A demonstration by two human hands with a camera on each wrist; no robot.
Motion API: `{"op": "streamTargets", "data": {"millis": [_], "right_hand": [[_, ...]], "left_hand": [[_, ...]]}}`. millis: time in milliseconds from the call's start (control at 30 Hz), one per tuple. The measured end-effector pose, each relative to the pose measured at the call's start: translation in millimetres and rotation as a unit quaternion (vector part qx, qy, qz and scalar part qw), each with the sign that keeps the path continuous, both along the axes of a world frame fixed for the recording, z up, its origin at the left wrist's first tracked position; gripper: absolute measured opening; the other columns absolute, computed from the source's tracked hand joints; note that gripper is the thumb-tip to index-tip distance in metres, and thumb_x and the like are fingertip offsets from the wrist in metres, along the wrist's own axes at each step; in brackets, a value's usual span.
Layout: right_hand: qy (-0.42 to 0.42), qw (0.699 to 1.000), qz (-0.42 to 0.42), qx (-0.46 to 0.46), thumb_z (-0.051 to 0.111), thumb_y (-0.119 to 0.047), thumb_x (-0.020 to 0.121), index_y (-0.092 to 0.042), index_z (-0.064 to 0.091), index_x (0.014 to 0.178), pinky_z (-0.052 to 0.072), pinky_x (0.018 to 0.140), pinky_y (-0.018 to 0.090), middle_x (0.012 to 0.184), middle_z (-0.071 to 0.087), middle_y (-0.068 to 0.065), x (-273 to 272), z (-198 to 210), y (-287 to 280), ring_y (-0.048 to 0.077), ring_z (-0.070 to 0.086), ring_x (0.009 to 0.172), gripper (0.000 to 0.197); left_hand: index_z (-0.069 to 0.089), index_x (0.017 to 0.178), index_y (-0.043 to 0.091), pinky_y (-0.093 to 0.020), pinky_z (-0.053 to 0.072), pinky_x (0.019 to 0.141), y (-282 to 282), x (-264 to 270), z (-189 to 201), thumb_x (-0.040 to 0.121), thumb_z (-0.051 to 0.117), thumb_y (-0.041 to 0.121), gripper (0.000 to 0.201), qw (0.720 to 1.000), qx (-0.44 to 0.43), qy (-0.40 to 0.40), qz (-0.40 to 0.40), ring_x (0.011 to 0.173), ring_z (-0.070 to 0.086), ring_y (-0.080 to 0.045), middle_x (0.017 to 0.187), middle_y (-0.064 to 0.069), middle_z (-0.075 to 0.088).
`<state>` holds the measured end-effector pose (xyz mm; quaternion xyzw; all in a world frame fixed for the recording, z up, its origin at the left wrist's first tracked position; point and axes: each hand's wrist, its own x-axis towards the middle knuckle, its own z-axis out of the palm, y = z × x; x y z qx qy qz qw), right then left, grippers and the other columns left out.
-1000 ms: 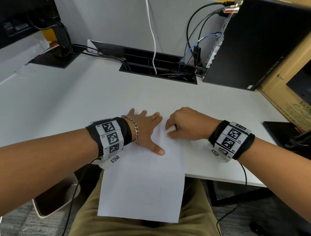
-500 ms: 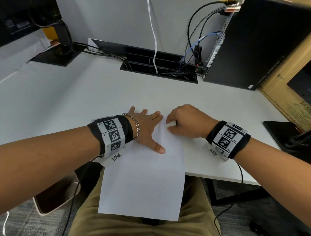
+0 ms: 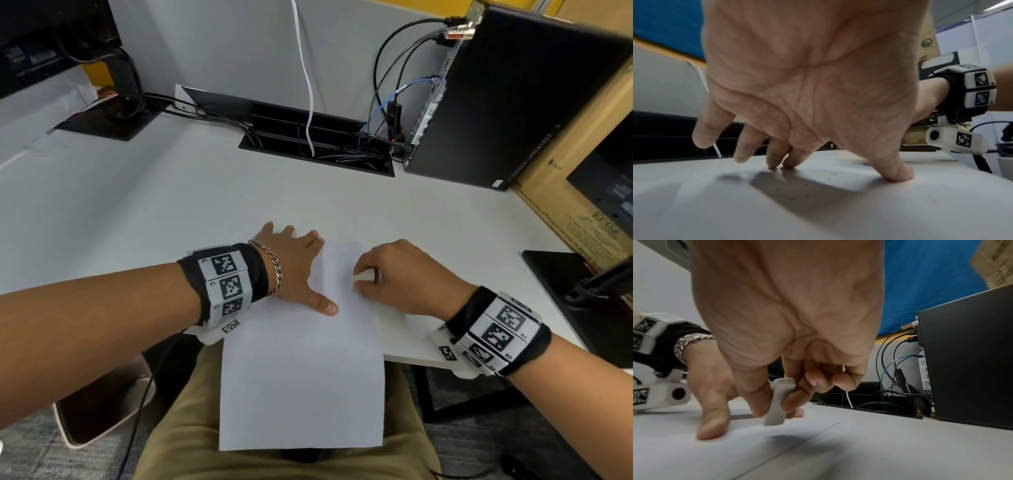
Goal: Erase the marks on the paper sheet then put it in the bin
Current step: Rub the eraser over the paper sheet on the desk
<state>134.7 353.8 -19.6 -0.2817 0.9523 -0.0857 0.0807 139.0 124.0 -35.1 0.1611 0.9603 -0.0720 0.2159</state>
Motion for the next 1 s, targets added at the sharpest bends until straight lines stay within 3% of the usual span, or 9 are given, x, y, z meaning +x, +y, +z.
{"op": "streamTargets", "data": {"millis": [133,233,300,367,467,567,767,900,1000], "right_hand": [[-0.018,1.000,-0.018,-0.005,0.062,-0.047,0.090,-0.033,0.072,0.111,0.055,0.077,0.031,0.089,0.069,-0.016,8.2,-8.7,0.4,0.005,0.062,0.084,0.027],[-0.029,0.999,-0.014,-0.011,0.061,-0.045,0.088,-0.033,0.073,0.109,0.056,0.078,0.034,0.095,0.070,-0.017,6.0,-9.1,1.0,0.007,0.063,0.086,0.026],[-0.027,1.000,-0.003,0.005,0.062,-0.042,0.090,-0.035,0.073,0.111,0.054,0.080,0.032,0.097,0.068,-0.017,2.0,-4.7,0.8,0.010,0.061,0.089,0.025],[-0.017,1.000,0.007,0.019,0.064,-0.041,0.092,-0.036,0.073,0.113,0.051,0.080,0.031,0.097,0.066,-0.018,-2.5,-0.3,0.8,0.012,0.059,0.092,0.024],[-0.017,0.999,0.026,0.019,0.065,-0.038,0.093,-0.037,0.073,0.116,0.044,0.079,0.026,0.087,0.055,-0.025,-11.4,3.0,2.7,0.008,0.052,0.089,0.025],[-0.033,0.998,0.049,0.031,0.066,-0.041,0.093,-0.038,0.072,0.117,0.045,0.083,0.025,0.089,0.053,-0.027,-19.0,6.5,6.0,0.003,0.049,0.089,0.025],[-0.030,0.997,0.050,0.042,0.064,-0.043,0.093,-0.039,0.072,0.114,0.047,0.081,0.026,0.090,0.057,-0.026,-21.7,8.4,4.7,0.004,0.053,0.091,0.023],[-0.011,0.997,0.047,0.057,0.062,-0.045,0.092,-0.040,0.071,0.114,0.048,0.084,0.031,0.101,0.065,-0.019,-23.4,5.2,0.9,0.011,0.058,0.096,0.025],[0.003,0.997,0.046,0.068,0.061,-0.046,0.091,-0.040,0.071,0.113,0.045,0.083,0.031,0.105,0.068,-0.017,-24.6,4.1,-2.4,0.013,0.059,0.100,0.025]], "left_hand": [[0.014,0.166,0.013,-0.061,0.009,0.125,4.9,6.1,1.3,0.054,0.024,0.113,0.151,0.998,-0.033,0.045,0.014,0.159,0.013,-0.036,0.175,-0.007,0.010],[0.047,0.146,0.014,-0.053,0.028,0.117,5.3,6.7,4.1,0.053,0.029,0.113,0.137,0.997,-0.029,0.069,0.009,0.135,0.046,-0.030,0.148,-0.008,0.049],[0.047,0.141,0.018,-0.046,0.039,0.107,3.6,4.5,10.1,0.055,0.040,0.110,0.127,0.997,-0.004,0.073,0.013,0.122,0.053,-0.027,0.133,-0.003,0.052],[0.034,0.153,0.023,-0.043,0.043,0.100,0.9,-0.7,14.0,0.056,0.048,0.107,0.130,0.998,0.014,0.049,0.023,0.129,0.050,-0.028,0.143,-0.003,0.044],[-0.003,0.165,0.041,-0.056,0.021,0.124,-4.6,-9.6,12.8,0.055,0.050,0.107,0.139,0.999,0.026,0.009,0.019,0.159,0.014,-0.034,0.175,0.002,0.002],[-0.018,0.163,0.042,-0.064,0.001,0.126,-8.6,-13.9,7.7,0.056,0.046,0.109,0.142,0.999,0.018,-0.023,0.013,0.161,-0.010,-0.034,0.172,0.012,-0.021],[-0.001,0.168,0.018,-0.060,-0.002,0.127,-8.5,-5.7,5.2,0.053,0.031,0.114,0.153,1.000,-0.012,0.012,-0.020,0.161,-0.008,-0.029,0.176,0.003,-0.004],[0.045,0.153,0.010,-0.059,0.006,0.127,-8.0,2.1,1.7,0.051,0.026,0.115,0.147,0.998,-0.023,0.061,-0.028,0.156,0.021,-0.030,0.163,-0.006,0.039],[0.040,0.153,0.011,-0.059,0.011,0.126,-9.9,7.2,-2.0,0.053,0.032,0.113,0.144,0.998,0.003,0.062,-0.001,0.153,0.028,-0.029,0.160,-0.005,0.041]]}}
